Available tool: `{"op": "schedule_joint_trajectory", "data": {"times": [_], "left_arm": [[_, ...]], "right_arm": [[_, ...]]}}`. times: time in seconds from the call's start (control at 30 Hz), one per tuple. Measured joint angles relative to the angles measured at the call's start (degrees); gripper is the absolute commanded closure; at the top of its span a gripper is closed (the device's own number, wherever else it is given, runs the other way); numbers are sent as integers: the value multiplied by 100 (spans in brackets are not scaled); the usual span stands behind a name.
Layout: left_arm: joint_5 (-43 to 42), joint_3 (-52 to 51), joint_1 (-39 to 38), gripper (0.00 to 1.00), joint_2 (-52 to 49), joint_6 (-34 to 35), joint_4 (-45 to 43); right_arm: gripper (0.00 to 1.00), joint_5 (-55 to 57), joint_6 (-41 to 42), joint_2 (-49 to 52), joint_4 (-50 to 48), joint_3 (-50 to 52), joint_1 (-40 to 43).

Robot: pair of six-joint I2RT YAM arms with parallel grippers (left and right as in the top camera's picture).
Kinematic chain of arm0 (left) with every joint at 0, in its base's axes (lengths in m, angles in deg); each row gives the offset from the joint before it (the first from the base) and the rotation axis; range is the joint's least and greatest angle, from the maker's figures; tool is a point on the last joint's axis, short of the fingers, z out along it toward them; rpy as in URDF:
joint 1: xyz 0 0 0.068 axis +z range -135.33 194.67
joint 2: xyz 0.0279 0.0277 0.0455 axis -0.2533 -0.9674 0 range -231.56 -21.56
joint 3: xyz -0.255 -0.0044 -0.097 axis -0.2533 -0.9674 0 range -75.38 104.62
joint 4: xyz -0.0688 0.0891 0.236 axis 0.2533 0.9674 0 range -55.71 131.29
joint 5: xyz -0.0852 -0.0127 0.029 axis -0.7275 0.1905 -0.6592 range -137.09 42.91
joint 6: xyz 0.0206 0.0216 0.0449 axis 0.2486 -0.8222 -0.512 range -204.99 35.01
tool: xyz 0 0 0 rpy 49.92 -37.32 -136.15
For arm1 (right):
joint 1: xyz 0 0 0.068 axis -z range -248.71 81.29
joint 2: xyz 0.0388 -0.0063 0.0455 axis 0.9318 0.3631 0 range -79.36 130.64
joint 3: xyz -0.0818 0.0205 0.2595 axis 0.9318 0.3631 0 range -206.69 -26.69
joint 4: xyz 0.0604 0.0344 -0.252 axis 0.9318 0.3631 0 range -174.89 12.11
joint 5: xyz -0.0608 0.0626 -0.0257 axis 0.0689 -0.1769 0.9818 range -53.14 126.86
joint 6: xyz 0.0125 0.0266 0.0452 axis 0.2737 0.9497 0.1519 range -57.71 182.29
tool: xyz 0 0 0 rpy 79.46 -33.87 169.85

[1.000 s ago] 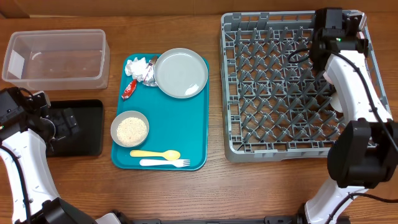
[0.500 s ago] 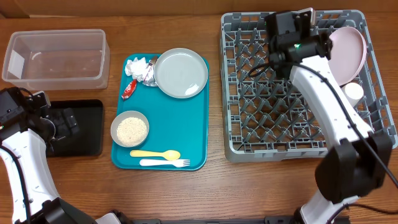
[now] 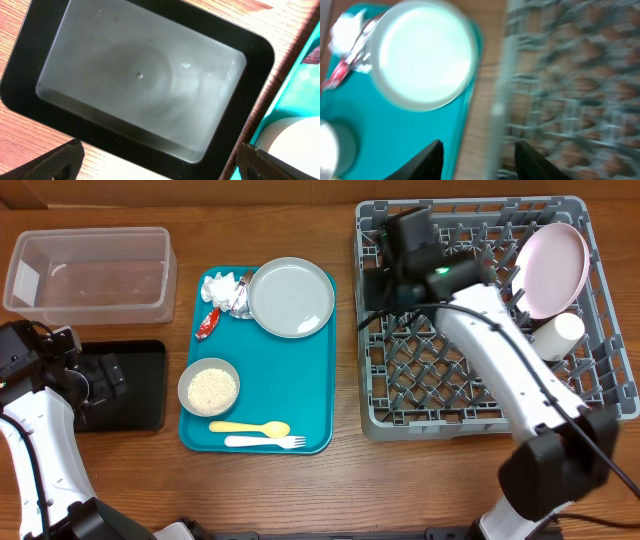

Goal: Sort waste into correct bins and load items into the dishwasher rack
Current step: 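Lift the white plate into the rack's back right and release, then reach the right gripper to the grey plate and grasp its rim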

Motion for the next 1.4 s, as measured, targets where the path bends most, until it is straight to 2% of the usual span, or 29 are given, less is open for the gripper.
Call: {"op": "schedule_joint_trajectory", "data": {"times": [0.07,0.1,0.13,0.27,0.37,0.43,0.6,0.77,0.83,1.0,1.07,1.27,1.4], "left_arm": [[0,0,0,0,0,0,-2],[0,0,0,0,0,0,0],[0,0,0,0,0,0,0],[0,0,0,0,0,0,0],[0,0,0,0,0,0,-2],[0,0,0,0,0,0,-2],[0,0,0,0,0,0,-2],[0,0,0,0,0,0,0],[0,0,0,0,0,0,-2],[0,0,0,0,0,0,0],[0,0,0,0,0,0,-2],[0,0,0,0,0,-2,0],[0,0,0,0,0,0,0]], "right_arm": [[66,-138,103,188,-74,0,-225],[63,-188,203,278,-98,0,-319],[55,-243,420,387,-142,0,-433],[55,-374,1357,859,-601,0,-717],[54,-566,1644,1224,-1137,0,-826],[54,-693,1167,1408,-1480,0,-920],[55,-713,-20,1604,-1593,0,-1257],[53,-693,-507,1947,-2024,0,-1305],[43,-678,-627,2131,-2159,0,-1294],[40,-656,-789,2413,-2481,0,-1285],[40,-739,-848,2413,-2374,-4,-1285],[29,-1355,-1027,2391,-1386,-170,-1325],[28,-1884,-1150,2317,-791,-181,-1377]]}}
